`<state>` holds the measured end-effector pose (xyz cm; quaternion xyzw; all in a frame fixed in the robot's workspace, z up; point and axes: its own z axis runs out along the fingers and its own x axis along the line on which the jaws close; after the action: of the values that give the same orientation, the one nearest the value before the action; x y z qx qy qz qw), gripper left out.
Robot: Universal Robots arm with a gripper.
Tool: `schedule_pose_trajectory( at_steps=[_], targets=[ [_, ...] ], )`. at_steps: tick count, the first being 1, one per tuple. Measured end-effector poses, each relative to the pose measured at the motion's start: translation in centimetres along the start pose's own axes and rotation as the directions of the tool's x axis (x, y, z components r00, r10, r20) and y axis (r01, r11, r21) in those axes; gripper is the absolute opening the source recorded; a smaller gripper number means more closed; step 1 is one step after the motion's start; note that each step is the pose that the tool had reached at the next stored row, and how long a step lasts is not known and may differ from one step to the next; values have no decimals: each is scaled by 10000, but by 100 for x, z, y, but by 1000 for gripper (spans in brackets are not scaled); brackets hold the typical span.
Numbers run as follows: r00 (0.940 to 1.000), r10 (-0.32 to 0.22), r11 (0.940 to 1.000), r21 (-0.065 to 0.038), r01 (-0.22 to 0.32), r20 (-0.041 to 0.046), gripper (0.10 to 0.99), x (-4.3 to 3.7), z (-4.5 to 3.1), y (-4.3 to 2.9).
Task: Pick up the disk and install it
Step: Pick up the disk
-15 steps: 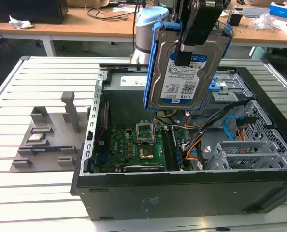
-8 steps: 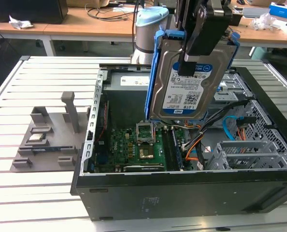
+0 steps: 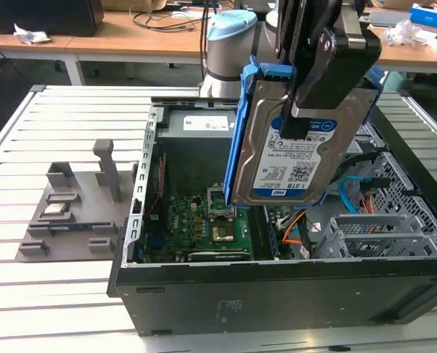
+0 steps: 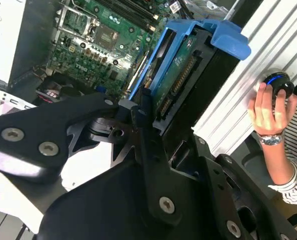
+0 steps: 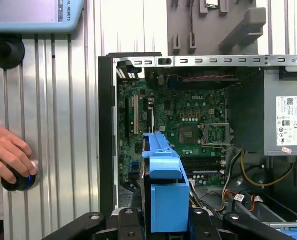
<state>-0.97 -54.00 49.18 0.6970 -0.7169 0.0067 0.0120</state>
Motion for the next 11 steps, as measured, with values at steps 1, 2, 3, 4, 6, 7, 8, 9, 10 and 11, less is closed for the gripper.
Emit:
schedule_pose_trajectory(
  at_steps=[1, 2, 3, 4, 6, 7, 8, 9, 10, 11],
  targets=[
    [10000, -1, 10000, -1, 1, 34, 361, 8, 0, -23],
    [10000, -1, 10000, -3, 1, 94, 361, 17, 0, -50],
    [9998, 0, 10000, -6, 0, 196, 361, 36, 0, -94],
    [9997, -3, 10000, -8, 3, 238, 361, 66, 1, -135],
    [9997, -2, 10000, -16, 2, 240, 361, 96, 2, -201],
    [9997, -3, 10000, -37, 4, 241, 361, 117, 7, -312],
    [9997, -2, 10000, -46, 3, 240, 361, 122, 8, -359],
    [9997, -2, 10000, -51, 3, 239, 361, 123, 10, -398],
    [9997, -2, 10000, -58, 3, 240, 361, 124, 11, -470],
    [9997, -3, 10000, -65, 4, 238, 361, 122, 12, -547]
  ],
)
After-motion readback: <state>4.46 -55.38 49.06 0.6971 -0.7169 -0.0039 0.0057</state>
